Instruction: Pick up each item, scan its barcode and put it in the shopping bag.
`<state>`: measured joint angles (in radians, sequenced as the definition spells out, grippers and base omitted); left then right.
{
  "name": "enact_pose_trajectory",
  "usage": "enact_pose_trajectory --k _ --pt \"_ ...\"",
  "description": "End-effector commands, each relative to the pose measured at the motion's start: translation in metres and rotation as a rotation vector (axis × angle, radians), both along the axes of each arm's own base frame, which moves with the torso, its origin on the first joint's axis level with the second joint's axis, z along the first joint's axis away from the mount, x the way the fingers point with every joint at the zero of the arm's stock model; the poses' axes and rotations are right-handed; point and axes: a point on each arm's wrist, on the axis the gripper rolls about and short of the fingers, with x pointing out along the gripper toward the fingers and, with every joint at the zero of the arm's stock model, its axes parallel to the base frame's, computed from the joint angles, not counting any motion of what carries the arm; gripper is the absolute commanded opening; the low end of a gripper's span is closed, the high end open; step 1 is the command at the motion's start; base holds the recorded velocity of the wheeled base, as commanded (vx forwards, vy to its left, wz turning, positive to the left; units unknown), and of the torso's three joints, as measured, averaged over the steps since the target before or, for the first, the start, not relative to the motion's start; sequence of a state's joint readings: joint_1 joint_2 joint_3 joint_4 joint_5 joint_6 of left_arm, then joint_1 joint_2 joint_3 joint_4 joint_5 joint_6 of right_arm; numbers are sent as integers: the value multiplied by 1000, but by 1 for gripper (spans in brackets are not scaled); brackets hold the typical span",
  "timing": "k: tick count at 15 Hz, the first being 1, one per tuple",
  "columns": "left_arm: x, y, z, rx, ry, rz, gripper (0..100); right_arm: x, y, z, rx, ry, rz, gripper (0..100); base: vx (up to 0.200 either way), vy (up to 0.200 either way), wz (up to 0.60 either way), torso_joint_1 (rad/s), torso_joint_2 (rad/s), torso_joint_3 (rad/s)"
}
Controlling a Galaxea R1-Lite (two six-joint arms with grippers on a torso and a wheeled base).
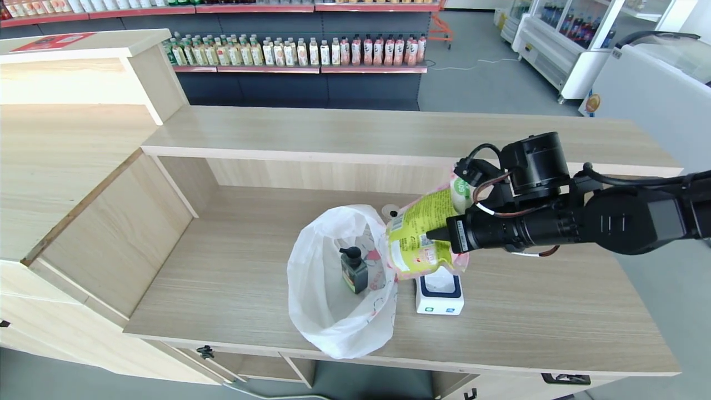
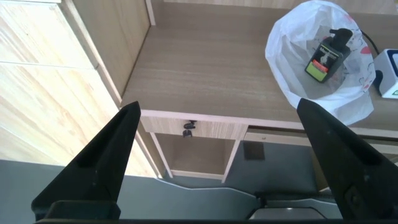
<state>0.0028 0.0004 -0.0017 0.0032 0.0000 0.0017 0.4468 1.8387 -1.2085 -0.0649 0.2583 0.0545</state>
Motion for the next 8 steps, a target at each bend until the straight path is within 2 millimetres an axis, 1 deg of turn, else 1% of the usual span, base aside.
enact_pose_trajectory --k 1,3,4,6,8 --pt "0 0 0 0 0 0 100 1 3 -4 21 18 37 0 0 0 0 0 0 0" --pt "0 0 0 0 0 0 100 -8 2 7 131 12 159 0 0 0 0 0 0 0" --pt "0 0 0 0 0 0 100 -10 2 7 142 10 180 0 0 0 0 0 0 0" --pt "0 0 0 0 0 0 100 -12 1 -1 128 29 188 0 0 0 0 0 0 0" --pt "0 0 0 0 0 0 100 -8 0 -12 100 43 182 0 0 0 0 0 0 0"
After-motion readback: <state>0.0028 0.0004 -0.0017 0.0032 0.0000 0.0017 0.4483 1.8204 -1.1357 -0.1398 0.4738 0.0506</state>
